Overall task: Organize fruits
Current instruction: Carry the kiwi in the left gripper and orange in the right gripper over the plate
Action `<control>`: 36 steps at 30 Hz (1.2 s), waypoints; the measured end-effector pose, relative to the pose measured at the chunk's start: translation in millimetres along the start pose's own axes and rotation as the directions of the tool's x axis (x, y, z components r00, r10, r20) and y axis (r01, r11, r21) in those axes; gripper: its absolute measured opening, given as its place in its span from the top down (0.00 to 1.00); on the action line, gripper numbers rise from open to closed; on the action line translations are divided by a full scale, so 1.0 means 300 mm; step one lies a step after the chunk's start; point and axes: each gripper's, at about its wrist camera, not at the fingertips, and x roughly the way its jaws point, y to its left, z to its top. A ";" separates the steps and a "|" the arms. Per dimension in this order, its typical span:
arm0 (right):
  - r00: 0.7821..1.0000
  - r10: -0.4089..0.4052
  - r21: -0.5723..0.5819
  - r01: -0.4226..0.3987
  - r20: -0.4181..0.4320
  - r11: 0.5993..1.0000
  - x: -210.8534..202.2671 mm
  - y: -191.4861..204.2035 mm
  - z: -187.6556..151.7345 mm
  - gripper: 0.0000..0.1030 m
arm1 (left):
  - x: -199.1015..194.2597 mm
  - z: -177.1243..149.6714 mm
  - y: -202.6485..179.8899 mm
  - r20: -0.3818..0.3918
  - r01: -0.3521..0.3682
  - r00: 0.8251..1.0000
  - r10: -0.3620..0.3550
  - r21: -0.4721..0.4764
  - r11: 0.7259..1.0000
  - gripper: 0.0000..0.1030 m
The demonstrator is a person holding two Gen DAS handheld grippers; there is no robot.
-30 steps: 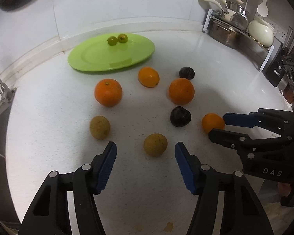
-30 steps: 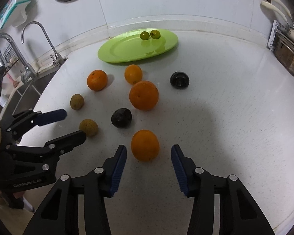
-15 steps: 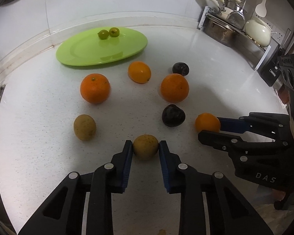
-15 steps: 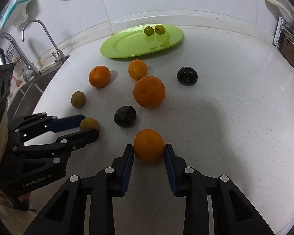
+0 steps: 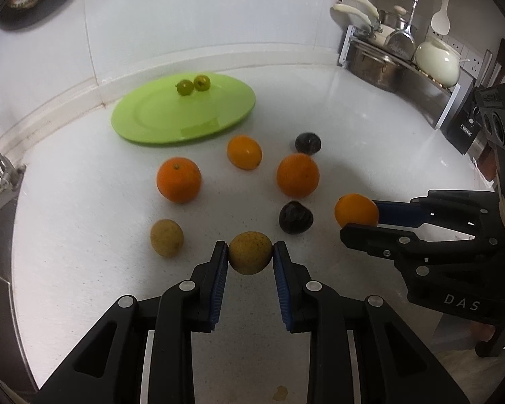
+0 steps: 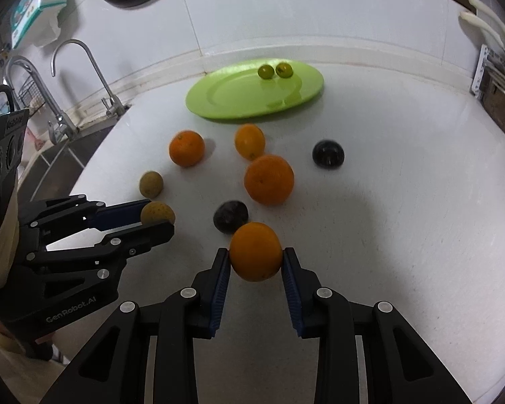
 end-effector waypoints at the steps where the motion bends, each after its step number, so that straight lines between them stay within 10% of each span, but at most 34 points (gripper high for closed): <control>1: 1.000 0.007 0.000 -0.007 0.004 1.000 -0.005 0.004 0.004 0.69 | -0.012 0.004 0.002 0.009 -0.001 1.000 0.001 -0.003 1.000 0.73; 36: 0.975 0.088 -0.103 -0.068 0.206 0.992 -0.067 0.043 0.355 0.68 | -0.127 0.292 0.130 0.217 -0.118 0.969 0.121 -0.026 0.993 0.73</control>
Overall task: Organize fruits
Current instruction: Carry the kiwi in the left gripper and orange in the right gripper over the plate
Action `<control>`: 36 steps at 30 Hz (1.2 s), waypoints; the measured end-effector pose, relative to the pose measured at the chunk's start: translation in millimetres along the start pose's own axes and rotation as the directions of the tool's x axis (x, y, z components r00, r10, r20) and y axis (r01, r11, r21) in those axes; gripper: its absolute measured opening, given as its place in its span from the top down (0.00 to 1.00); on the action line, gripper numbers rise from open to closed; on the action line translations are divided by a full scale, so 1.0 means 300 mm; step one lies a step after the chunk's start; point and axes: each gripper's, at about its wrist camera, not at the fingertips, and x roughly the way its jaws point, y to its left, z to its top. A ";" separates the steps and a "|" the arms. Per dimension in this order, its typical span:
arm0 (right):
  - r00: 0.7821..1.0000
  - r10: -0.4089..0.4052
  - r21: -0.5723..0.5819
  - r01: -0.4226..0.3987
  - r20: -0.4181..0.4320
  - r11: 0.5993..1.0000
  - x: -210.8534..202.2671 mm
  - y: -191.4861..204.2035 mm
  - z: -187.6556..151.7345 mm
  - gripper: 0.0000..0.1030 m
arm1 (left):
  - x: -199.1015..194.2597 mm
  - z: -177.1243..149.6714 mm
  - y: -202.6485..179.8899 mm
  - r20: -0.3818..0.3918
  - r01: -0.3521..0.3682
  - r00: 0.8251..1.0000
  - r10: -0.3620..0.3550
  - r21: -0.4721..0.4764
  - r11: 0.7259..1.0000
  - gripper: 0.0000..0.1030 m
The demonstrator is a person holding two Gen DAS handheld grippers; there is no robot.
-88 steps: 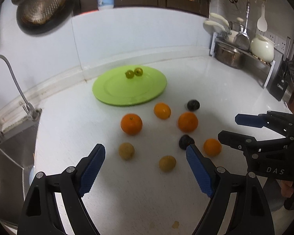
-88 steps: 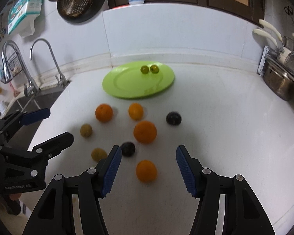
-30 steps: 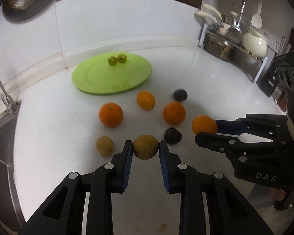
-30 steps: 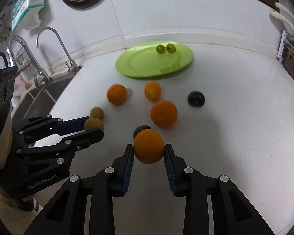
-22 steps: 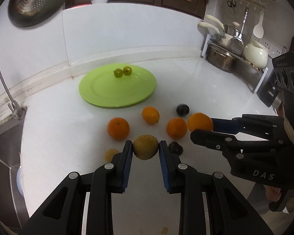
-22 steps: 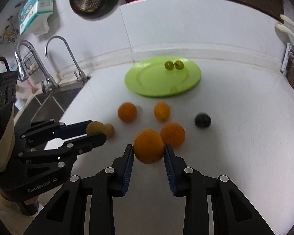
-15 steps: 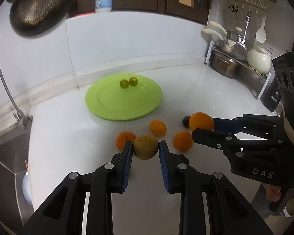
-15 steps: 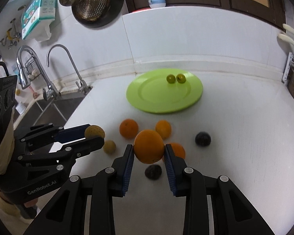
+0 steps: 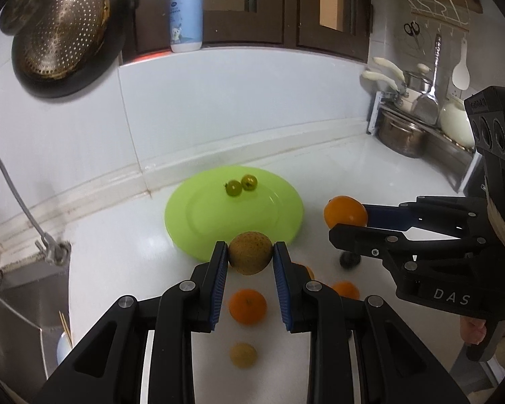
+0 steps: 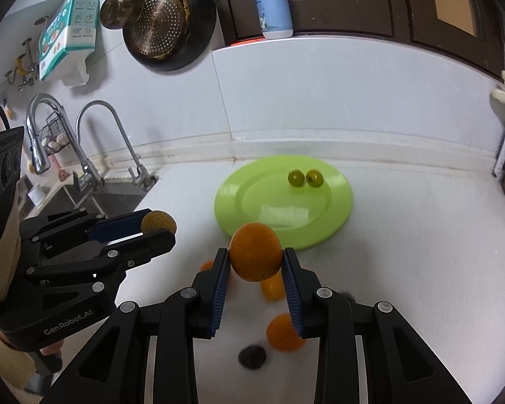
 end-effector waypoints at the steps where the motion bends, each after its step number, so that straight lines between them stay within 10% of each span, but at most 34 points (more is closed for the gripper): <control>1: 1.000 0.003 -0.002 -0.003 0.001 1.000 0.008 -0.003 0.013 0.68 | 0.007 0.011 0.006 0.002 -0.003 1.000 0.003 0.001 1.000 0.73; 13: 1.000 0.001 -0.002 -0.001 0.004 1.000 0.131 -0.071 0.185 0.68 | 0.151 0.139 0.071 -0.020 -0.002 1.000 0.002 -0.033 0.999 0.73; 36: 0.965 -0.018 0.049 0.032 -0.263 0.998 0.581 -0.218 0.285 0.68 | 0.603 0.164 0.207 -0.223 -0.039 0.975 0.018 -0.088 0.995 0.73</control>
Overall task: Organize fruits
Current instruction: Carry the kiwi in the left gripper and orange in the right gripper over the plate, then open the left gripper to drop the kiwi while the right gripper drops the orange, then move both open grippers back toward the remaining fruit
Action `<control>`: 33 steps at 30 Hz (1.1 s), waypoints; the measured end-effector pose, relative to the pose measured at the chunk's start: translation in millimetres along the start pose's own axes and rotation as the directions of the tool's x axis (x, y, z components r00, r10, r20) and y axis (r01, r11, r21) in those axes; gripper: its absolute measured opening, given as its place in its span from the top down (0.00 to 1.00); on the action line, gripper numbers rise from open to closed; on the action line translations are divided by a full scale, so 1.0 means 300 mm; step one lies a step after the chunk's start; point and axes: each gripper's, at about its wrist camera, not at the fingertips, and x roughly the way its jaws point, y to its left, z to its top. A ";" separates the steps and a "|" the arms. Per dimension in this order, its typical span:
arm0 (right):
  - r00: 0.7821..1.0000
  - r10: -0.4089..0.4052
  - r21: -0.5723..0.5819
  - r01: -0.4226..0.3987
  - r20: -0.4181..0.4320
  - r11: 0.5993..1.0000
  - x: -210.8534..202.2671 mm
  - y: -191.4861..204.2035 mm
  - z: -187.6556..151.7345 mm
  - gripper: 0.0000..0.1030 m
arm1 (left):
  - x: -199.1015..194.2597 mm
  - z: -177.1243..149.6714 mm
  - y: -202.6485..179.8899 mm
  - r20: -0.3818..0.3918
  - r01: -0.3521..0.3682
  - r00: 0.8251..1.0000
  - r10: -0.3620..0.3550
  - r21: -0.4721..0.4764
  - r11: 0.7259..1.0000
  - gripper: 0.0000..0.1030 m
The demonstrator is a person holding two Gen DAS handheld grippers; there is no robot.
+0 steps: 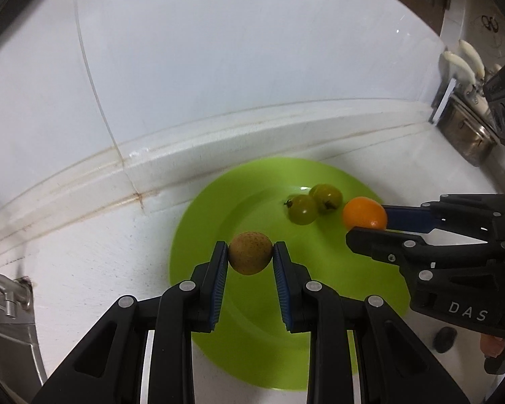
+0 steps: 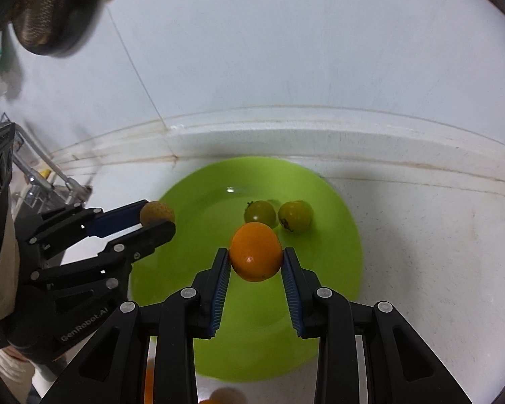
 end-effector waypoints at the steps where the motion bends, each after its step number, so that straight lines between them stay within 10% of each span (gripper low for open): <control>1: 1.000 -0.005 0.000 0.005 -0.005 1.000 0.009 -0.002 0.000 0.68 | 0.009 0.003 -0.001 -0.005 -0.001 1.000 0.001 -0.001 1.000 0.73; 13: 1.000 -0.015 0.029 0.015 -0.003 0.999 0.002 -0.021 -0.020 0.61 | -0.038 -0.008 -0.006 -0.001 -0.044 0.999 0.044 0.012 0.999 0.59; 33: 0.964 -0.027 -0.027 0.035 0.263 0.999 -0.413 0.140 -0.216 0.60 | -0.485 -0.168 -0.087 0.179 -0.109 0.978 0.105 0.013 0.994 0.30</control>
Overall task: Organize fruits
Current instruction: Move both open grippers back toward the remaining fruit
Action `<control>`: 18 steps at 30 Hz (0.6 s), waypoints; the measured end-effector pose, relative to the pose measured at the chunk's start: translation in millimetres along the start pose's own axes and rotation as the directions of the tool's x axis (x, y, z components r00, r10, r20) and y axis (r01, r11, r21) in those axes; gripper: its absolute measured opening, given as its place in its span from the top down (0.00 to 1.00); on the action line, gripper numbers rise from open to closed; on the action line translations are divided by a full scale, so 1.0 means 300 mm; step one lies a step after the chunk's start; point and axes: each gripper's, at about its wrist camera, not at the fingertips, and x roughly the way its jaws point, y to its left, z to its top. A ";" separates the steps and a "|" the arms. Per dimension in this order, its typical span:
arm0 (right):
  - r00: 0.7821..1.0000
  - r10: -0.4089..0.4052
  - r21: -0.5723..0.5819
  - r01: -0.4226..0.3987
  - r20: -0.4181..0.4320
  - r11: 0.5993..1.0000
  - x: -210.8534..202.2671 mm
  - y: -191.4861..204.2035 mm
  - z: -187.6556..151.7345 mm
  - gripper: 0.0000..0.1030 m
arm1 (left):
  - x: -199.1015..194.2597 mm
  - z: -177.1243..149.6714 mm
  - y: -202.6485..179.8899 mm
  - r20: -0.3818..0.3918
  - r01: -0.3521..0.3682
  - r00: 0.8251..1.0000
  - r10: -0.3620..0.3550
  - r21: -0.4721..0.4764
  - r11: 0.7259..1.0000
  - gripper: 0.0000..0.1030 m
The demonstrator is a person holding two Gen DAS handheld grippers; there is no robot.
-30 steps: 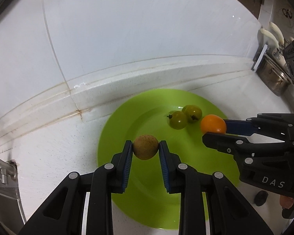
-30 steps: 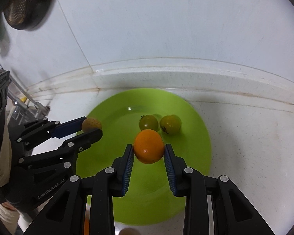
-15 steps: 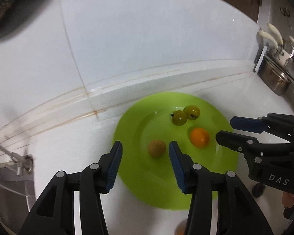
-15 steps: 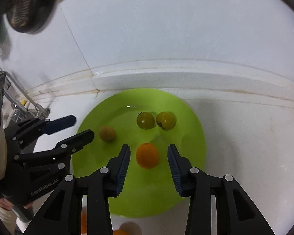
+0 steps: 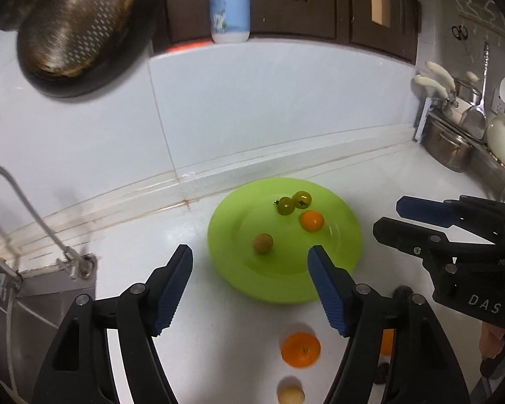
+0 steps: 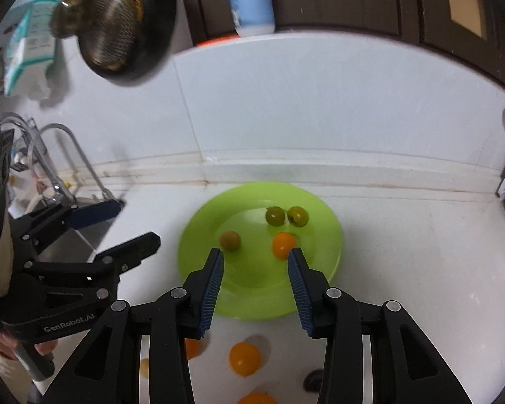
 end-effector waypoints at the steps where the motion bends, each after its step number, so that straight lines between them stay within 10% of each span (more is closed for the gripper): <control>1: 1.000 0.002 -0.002 -0.002 0.010 1.000 -0.021 0.010 -0.007 0.60 | -0.015 -0.003 -0.004 0.005 -0.001 1.000 0.001 0.001 1.000 0.28; 18: 0.997 -0.040 0.013 0.039 0.063 0.999 -0.211 0.101 -0.214 0.52 | -0.214 -0.209 -0.034 0.043 0.004 0.999 -0.003 -0.021 1.000 0.22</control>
